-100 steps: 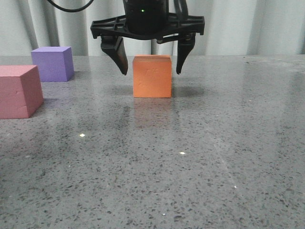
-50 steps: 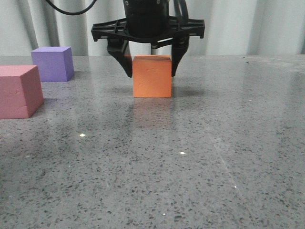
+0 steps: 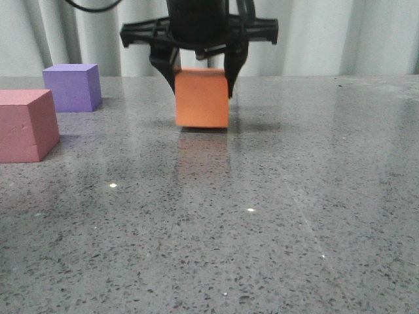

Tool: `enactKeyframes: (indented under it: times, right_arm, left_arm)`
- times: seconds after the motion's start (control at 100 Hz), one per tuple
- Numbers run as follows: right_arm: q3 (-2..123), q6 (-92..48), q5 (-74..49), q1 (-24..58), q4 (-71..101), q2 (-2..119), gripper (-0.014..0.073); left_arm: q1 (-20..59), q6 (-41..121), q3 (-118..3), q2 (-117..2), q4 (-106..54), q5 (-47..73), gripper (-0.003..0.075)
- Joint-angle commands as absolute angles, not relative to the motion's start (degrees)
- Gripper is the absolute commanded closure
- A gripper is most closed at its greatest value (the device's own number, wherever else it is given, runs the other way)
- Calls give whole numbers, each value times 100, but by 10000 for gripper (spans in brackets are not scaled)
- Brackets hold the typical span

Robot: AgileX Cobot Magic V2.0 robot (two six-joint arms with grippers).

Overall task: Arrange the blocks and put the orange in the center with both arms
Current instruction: 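Lift the orange cube and carry it toward the purple cube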

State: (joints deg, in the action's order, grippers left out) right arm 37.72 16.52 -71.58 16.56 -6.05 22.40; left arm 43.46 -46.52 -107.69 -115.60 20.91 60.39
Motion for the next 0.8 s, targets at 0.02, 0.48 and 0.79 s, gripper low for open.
enactKeyframes:
  times: [0.02,0.48,0.79]
  right_arm:
    - [3907,1602,-6899,1621,-660,2281,661]
    - [3907,1602,-6899,1621,-660,2281,661]
    - [3907,1602,-6899,1621,-667,2281,661]
  left_arm:
    - [4382,-4700,-10969,-10896,2504,5975,522]
    - [3843,-4173,-10969,-9989,2870,6552,522]
    - [3287,-3734,-10625,-9740,2793,6692,522]
